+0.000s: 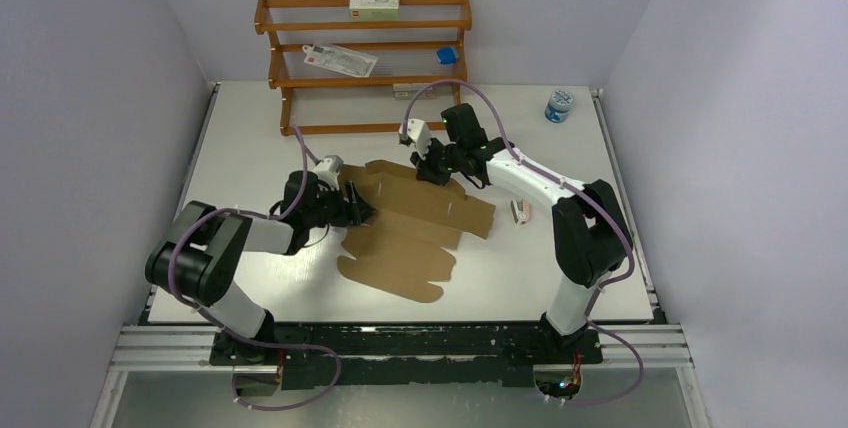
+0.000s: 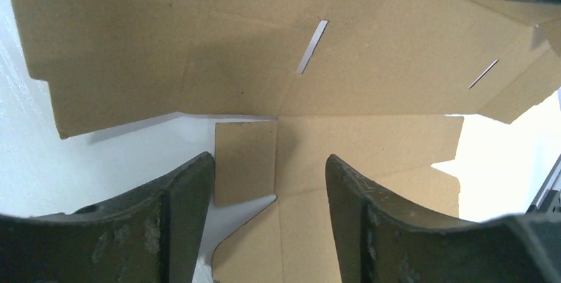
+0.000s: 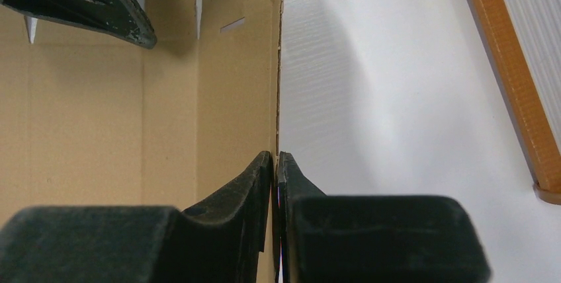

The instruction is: Fold the paper box

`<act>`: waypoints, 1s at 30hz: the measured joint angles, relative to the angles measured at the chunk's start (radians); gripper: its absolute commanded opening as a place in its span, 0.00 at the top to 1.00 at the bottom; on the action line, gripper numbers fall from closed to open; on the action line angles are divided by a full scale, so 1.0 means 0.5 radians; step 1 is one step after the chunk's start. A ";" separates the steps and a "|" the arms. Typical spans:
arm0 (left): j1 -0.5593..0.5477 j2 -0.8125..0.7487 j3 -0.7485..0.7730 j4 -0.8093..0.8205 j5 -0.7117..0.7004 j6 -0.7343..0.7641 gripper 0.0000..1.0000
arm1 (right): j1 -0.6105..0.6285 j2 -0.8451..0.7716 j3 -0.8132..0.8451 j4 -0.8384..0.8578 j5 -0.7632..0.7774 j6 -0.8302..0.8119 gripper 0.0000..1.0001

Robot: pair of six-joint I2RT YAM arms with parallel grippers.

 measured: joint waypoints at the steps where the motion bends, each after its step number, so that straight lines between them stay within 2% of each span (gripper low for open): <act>1: 0.001 0.005 0.000 0.002 0.020 -0.006 0.37 | 0.000 0.000 0.000 0.005 -0.001 0.000 0.86; 8: 0.001 -0.030 -0.021 -0.031 0.102 -0.063 0.46 | 0.000 0.000 -0.010 0.043 0.005 0.002 0.86; 16: 0.001 -0.178 -0.028 -0.037 0.123 -0.116 0.48 | 0.006 0.000 -0.112 0.130 0.019 0.015 0.86; 20: 0.000 -0.179 -0.048 -0.033 0.132 -0.140 0.50 | 0.027 -0.014 -0.178 0.191 0.047 0.018 0.90; 26: -0.009 -0.179 -0.055 -0.034 0.131 -0.142 0.50 | 0.086 -0.133 -0.335 0.318 0.133 0.027 0.88; 30: -0.044 -0.185 -0.055 -0.040 0.101 -0.140 0.51 | 0.145 -0.188 -0.359 0.403 0.212 -0.005 0.97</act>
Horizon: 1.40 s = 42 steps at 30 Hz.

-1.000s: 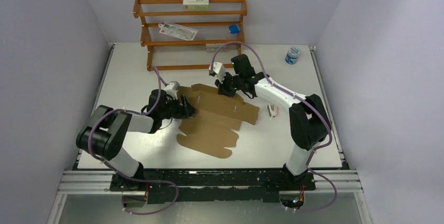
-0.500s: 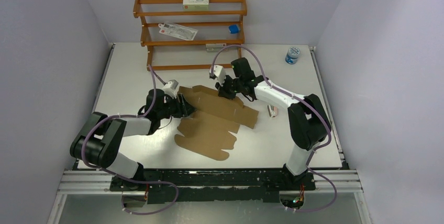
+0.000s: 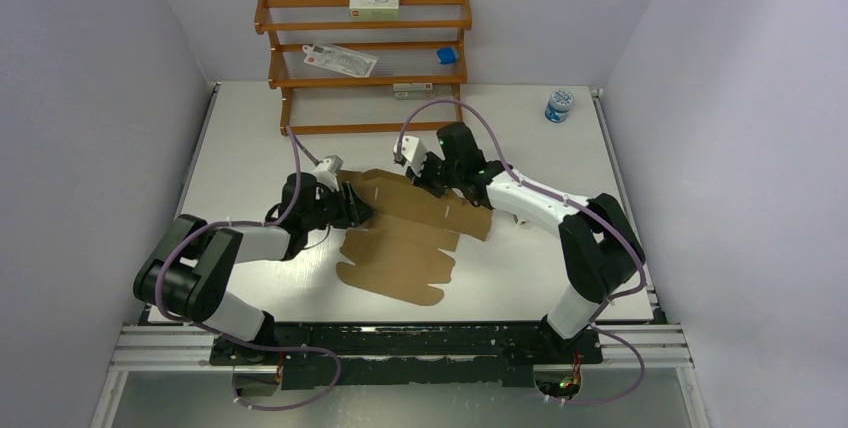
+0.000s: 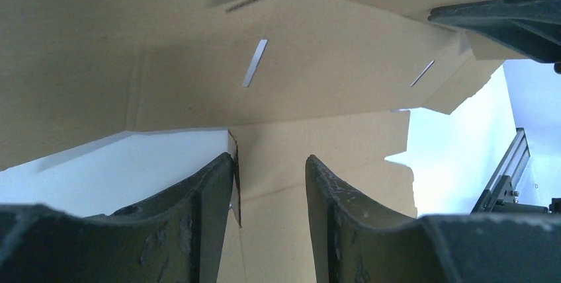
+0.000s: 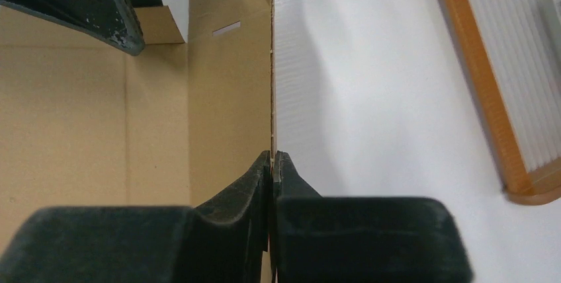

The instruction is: Fold the paper box

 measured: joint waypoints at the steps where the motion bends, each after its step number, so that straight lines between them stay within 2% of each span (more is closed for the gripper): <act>1: -0.012 -0.001 0.000 -0.001 -0.008 0.001 0.51 | 0.012 -0.012 -0.011 0.015 0.009 -0.034 0.97; 11: -0.132 -0.007 0.000 0.000 -0.117 0.005 0.51 | 0.121 -0.108 -0.272 0.285 0.172 -0.442 0.97; 17: -0.147 -0.027 -0.008 -0.019 -0.192 0.011 0.46 | 0.152 -0.107 -0.294 0.393 0.299 -0.601 0.98; 22: -0.137 -0.216 0.008 -0.220 -0.320 0.087 0.39 | 0.163 -0.106 -0.298 0.415 0.346 -0.672 0.97; 27: -0.034 -0.478 0.054 -0.340 -0.444 0.192 0.33 | 0.163 -0.106 -0.298 0.418 0.354 -0.718 0.97; 31: 0.103 -0.546 0.077 -0.361 -0.520 0.244 0.33 | 0.163 -0.106 -0.298 0.417 0.356 -0.730 0.97; 37: 0.297 -0.407 0.131 -0.364 -0.523 0.279 0.33 | 0.170 -0.106 -0.298 0.414 0.356 -0.755 0.97; 42: 0.420 -0.225 0.213 -0.360 -0.391 0.325 0.36 | 0.175 -0.105 -0.298 0.411 0.353 -0.767 0.97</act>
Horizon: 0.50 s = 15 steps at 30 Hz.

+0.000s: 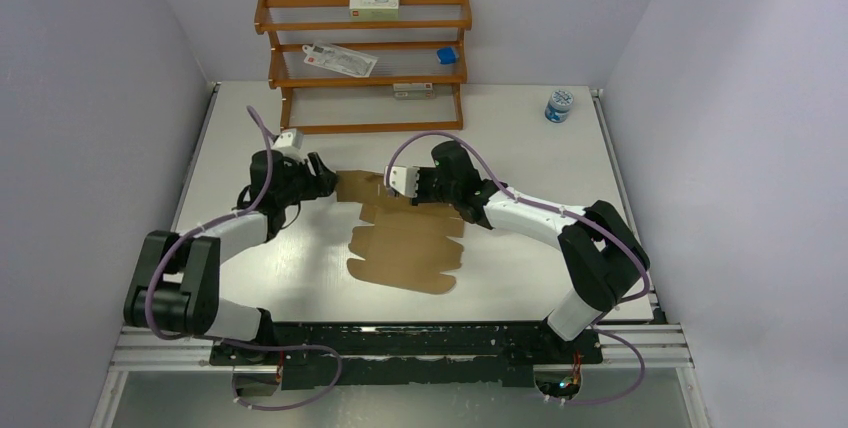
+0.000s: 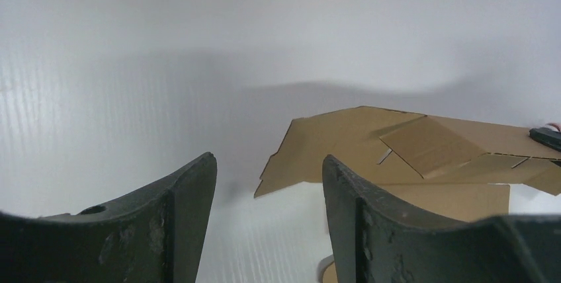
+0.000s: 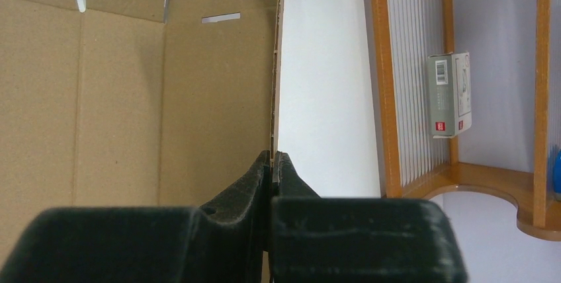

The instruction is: Fold the paper box

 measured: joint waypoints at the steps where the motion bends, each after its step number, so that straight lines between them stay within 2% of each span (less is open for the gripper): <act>1: 0.012 0.032 0.018 0.007 0.033 0.013 0.37 | 0.001 0.000 0.000 0.000 0.000 -0.002 0.97; 8: 0.054 0.266 0.148 0.040 0.270 0.135 0.45 | 0.001 0.018 0.005 -0.025 -0.008 -0.020 0.97; 15: 0.072 0.439 0.261 0.051 0.478 0.254 0.64 | 0.004 0.025 0.006 -0.040 -0.014 -0.037 0.97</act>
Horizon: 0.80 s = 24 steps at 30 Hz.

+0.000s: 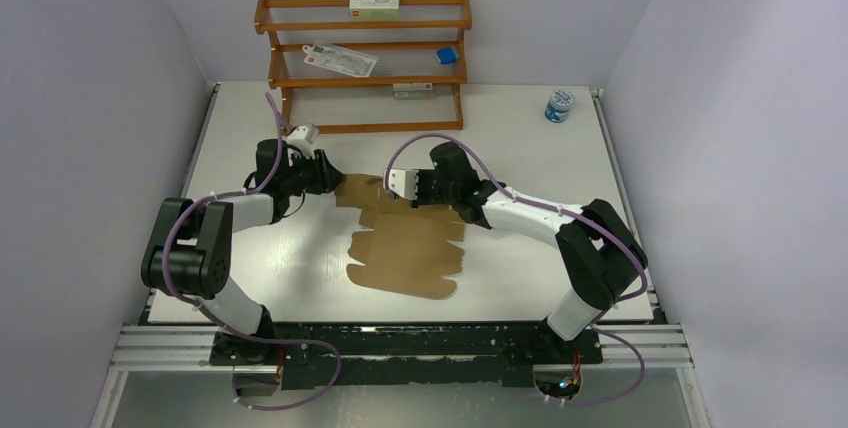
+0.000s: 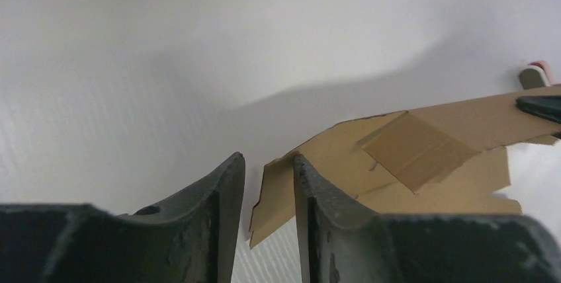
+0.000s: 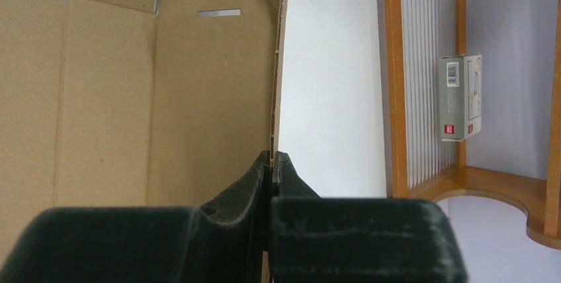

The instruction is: Fold the paper box

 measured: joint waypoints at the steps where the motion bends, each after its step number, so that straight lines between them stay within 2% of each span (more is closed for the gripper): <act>1: 0.000 0.004 0.002 0.007 0.030 0.007 0.68 | 0.001 0.000 0.000 -0.002 -0.001 -0.002 0.97; 7: 0.001 -0.039 -0.056 0.086 0.172 0.013 0.85 | 0.002 0.000 0.001 -0.003 0.005 -0.005 0.97; 10: 0.000 -0.127 -0.127 0.121 0.220 0.000 0.90 | 0.004 0.000 0.001 0.002 0.010 -0.013 0.96; 16: -0.039 -0.319 -0.265 0.191 0.248 -0.034 0.95 | 0.006 0.000 0.001 0.031 0.026 -0.039 0.96; 24: -0.192 -0.487 -0.362 0.199 0.150 -0.034 0.95 | 0.014 -0.001 -0.024 0.077 0.115 -0.068 0.96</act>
